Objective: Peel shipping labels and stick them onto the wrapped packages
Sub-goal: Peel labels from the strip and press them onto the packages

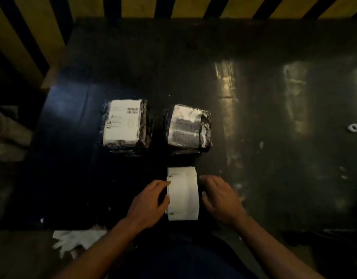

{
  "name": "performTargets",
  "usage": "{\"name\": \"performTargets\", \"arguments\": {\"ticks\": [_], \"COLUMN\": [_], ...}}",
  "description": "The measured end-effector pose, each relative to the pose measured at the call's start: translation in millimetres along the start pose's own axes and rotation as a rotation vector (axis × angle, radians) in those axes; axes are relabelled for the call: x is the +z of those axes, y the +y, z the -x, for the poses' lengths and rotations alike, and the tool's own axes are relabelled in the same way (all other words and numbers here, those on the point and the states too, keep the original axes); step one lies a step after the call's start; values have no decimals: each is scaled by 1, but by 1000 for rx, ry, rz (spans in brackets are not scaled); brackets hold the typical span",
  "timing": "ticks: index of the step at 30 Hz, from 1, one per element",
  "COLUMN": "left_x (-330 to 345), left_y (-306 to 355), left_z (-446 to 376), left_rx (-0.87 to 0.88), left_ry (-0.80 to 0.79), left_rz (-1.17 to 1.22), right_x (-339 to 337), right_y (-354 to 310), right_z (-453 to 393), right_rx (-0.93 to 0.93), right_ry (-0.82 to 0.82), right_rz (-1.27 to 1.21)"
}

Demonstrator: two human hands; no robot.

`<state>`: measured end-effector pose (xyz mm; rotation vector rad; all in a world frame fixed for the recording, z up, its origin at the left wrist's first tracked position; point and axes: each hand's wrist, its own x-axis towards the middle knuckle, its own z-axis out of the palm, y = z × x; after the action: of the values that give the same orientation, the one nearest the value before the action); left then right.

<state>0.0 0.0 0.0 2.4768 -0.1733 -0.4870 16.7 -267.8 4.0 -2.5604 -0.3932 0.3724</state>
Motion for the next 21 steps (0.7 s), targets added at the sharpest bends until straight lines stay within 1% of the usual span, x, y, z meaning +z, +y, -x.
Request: {"name": "performTargets", "arguments": {"ticks": [3,4,10,15,21], "left_x": [15,19,38,50,54], "left_y": [-10,-11,-8,-10,-17], "left_z": [-4,-7,-33,-40,-38], "left_rx": [-129,-165,-269,-276,-256], "left_ry": [-11,-38,-62,-69,-107], "left_rz": [41,48,65,91,103], "right_x": [23,28,51,57,54], "right_y": [4,3,2,4,11], "right_z": [-4,-7,-40,-52,-50], "right_rx": [172,237,355,520,663], "right_ry": [-60,-96,-100,-28,64], "right_rz": [-89,-125,-203,-334,-512]}}
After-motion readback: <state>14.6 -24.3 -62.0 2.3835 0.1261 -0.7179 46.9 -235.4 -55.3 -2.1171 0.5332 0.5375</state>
